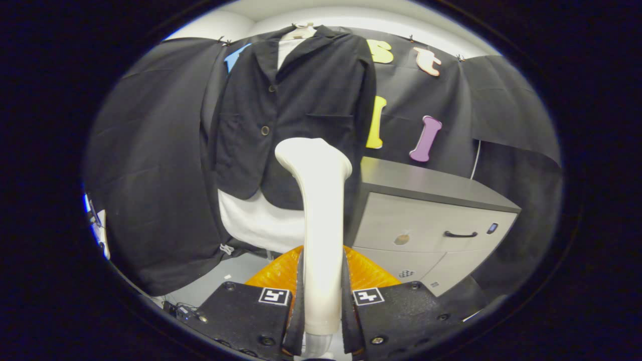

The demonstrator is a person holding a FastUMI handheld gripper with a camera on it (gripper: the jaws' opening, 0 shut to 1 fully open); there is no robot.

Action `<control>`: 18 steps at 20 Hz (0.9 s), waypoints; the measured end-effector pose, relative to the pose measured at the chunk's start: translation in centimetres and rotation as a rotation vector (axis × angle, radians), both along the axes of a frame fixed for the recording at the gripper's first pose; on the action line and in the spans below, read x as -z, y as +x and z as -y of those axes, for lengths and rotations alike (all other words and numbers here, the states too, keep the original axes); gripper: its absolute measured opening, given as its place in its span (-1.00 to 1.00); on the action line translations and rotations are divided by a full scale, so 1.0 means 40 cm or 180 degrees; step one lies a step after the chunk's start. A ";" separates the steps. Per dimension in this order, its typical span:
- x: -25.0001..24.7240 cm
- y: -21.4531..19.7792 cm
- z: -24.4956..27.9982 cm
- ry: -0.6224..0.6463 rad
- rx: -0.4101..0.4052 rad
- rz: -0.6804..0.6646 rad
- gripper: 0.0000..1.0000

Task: Iron the clothes twice with a garment steamer, once on the left side and once on the right side.

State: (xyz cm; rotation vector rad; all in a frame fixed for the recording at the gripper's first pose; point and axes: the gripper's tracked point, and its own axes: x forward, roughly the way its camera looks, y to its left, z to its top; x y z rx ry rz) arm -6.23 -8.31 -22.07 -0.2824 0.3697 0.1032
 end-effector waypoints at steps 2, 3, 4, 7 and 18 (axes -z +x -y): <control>-0.011 -0.015 0.049 0.0021 0.0038 -0.0008 -0.35; -0.014 -0.021 0.075 0.0020 0.0043 -0.0019 -0.35; -0.020 -0.035 0.104 0.0031 0.0047 -0.0036 -0.35; -0.035 -0.073 0.198 0.0022 0.0026 -0.0138 -0.34; -0.028 -0.141 0.405 0.0096 0.0331 -0.0347 -0.35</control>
